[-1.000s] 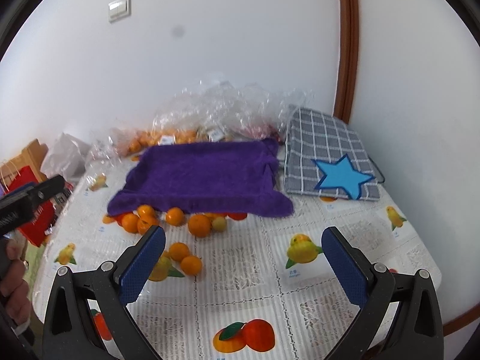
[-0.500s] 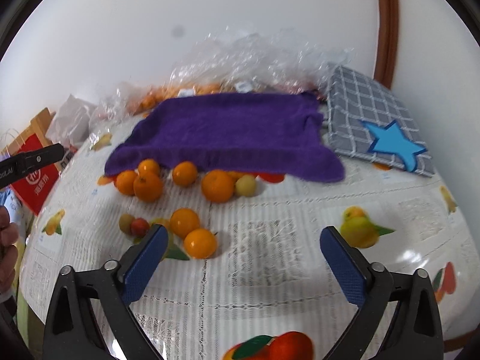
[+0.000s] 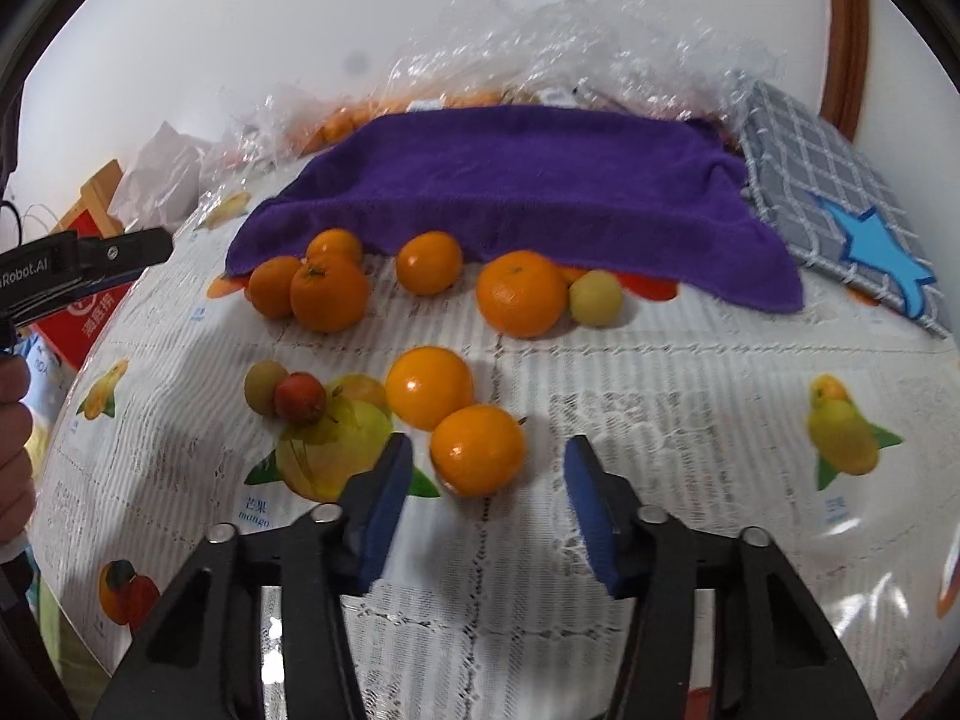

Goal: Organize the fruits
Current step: 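Grasp an orange with the right gripper while the left gripper grasps another orange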

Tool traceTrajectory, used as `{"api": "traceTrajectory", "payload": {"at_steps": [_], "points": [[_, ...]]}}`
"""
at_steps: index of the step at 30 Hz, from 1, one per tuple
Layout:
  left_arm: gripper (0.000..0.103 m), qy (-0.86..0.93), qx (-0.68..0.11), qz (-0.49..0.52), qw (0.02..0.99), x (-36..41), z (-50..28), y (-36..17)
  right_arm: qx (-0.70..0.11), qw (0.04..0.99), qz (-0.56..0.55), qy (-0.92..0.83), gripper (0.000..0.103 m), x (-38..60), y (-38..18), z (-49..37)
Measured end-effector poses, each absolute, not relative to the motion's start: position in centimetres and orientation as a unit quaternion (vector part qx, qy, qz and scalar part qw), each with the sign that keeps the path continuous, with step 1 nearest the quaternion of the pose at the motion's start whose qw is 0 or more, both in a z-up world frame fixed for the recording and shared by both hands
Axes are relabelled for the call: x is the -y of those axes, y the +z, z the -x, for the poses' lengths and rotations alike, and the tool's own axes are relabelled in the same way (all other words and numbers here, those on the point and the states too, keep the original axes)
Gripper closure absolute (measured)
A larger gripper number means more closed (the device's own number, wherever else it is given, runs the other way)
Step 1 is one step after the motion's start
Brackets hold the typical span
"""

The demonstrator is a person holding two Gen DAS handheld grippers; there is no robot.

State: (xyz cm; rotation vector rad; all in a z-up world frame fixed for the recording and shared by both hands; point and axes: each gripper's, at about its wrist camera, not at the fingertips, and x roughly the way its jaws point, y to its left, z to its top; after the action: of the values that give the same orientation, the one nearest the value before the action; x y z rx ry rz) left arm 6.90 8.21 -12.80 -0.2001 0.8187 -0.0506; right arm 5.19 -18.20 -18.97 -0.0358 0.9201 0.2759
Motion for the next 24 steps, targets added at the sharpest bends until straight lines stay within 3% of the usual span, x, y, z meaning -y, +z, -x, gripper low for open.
{"api": "traceTrajectory", "payload": {"at_steps": [3,24], "points": [[0.051,-0.033,-0.406,0.099,0.908,-7.9,-7.4,-13.6,-0.441,0.888,0.040,0.128,0.069,17.5,-19.6,-5.3],[0.054,-0.064,-0.435,0.080,0.895,-4.5,-10.8,-17.0,-0.413,0.905,0.025,0.100,0.069,22.1,-18.3,-4.6]]}}
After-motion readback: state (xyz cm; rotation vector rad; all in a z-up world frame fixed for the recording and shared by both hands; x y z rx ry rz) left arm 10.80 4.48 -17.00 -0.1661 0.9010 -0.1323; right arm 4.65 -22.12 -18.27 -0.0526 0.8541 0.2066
